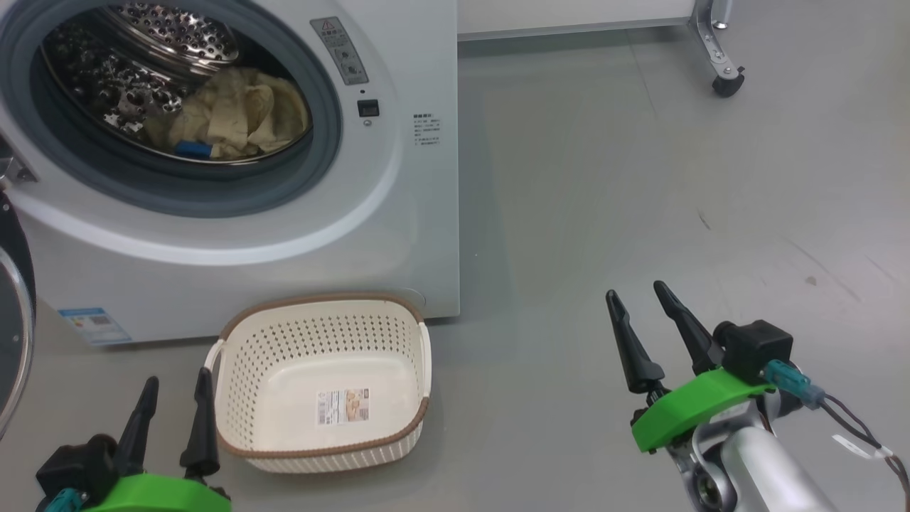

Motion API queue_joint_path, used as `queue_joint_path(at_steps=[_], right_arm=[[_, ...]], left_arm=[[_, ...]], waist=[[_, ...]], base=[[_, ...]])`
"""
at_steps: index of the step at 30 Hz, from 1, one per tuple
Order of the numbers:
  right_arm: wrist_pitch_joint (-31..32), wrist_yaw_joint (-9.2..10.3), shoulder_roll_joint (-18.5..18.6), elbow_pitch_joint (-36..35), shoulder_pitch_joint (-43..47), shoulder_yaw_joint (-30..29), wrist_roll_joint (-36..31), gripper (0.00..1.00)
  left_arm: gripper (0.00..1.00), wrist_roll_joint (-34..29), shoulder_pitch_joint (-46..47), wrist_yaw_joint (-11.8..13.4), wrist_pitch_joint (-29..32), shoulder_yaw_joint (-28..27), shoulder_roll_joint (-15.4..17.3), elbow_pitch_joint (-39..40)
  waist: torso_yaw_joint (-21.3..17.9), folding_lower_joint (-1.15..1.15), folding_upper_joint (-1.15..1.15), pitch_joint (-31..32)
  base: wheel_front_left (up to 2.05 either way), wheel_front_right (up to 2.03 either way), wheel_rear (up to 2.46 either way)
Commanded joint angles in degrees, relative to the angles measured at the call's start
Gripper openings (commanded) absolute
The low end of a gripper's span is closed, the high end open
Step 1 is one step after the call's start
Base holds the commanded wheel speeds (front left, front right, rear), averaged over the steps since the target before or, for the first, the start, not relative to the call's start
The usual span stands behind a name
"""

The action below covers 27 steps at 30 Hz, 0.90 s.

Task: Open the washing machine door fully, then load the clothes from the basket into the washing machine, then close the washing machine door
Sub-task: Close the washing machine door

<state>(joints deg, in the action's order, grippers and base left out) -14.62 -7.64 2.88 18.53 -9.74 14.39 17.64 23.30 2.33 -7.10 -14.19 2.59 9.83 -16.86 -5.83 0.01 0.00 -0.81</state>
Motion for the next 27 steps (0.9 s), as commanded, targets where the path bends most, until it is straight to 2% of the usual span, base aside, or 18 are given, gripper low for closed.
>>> queue_joint_path(at_steps=[1,7,14,27], right_arm=[[-0.38,0.15,0.01,-1.89,-1.53,0.74,-0.11,1.00],[-0.38,0.15,0.00,-1.87,-1.58,0.79,-0.13,1.00],[-0.38,0.15,0.00,-1.87,-1.51,0.77,-0.07,1.00],[-0.38,0.15,0.00,-1.90,-1.69,0.83,0.19,1.00]], left_arm=[[1.00,0.31,2.28,-0.33,-0.81,-2.22,0.83,1.34],[1.00,-0.70,2.46,-0.34,-0.81,-2.84,0.77,1.17],[1.00,-1.83,2.45,-0.35,-0.81,-3.42,0.43,1.29],[1.00,-2.77,2.56,-0.37,-0.81,-3.88,-0.04,1.64]], waist=[[0.05,-0.01,0.00,-0.01],[0.19,-0.01,0.00,-0.20],[0.23,-0.01,0.00,-0.37],[0.16,-0.01,0.00,-0.88]], base=[[-2.17,2.06,0.12],[-2.12,1.98,0.14],[-1.36,1.36,0.00],[-0.25,0.25,0.00]])
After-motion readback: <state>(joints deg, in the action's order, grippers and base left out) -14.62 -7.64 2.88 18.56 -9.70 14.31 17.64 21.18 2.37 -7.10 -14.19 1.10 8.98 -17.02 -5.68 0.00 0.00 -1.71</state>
